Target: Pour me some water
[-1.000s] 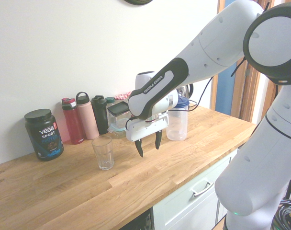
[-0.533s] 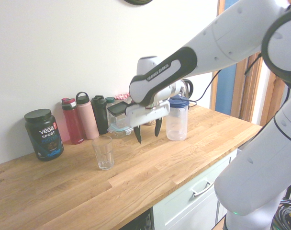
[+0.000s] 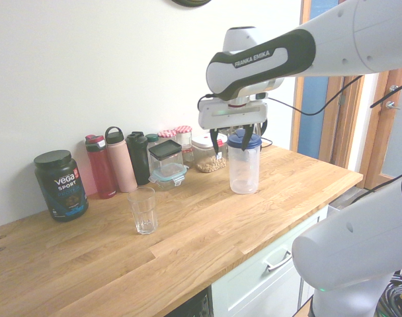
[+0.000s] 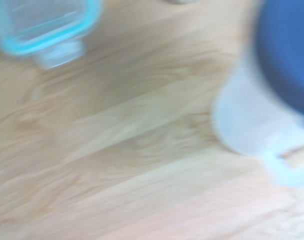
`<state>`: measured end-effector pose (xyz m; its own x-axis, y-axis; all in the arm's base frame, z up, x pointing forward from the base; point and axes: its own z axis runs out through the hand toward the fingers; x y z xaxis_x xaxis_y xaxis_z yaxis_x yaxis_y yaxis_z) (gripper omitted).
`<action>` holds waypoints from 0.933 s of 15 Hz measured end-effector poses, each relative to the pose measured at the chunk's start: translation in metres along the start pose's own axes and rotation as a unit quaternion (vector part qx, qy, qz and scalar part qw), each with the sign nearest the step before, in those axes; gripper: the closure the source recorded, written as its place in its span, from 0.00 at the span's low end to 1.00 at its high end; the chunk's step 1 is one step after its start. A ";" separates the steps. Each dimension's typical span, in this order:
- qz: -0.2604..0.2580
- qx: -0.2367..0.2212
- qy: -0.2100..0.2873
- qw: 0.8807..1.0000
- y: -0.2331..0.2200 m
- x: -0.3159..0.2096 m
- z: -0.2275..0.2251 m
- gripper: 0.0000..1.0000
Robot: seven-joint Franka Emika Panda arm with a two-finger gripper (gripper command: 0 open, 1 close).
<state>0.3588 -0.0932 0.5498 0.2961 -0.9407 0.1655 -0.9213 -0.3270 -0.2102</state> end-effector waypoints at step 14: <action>-0.013 0.044 0.040 0.998 0.035 0.057 0.067 1.00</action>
<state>0.3605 -0.1647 0.4874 0.2963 -0.9225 0.2473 -0.8866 -0.3620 -0.2881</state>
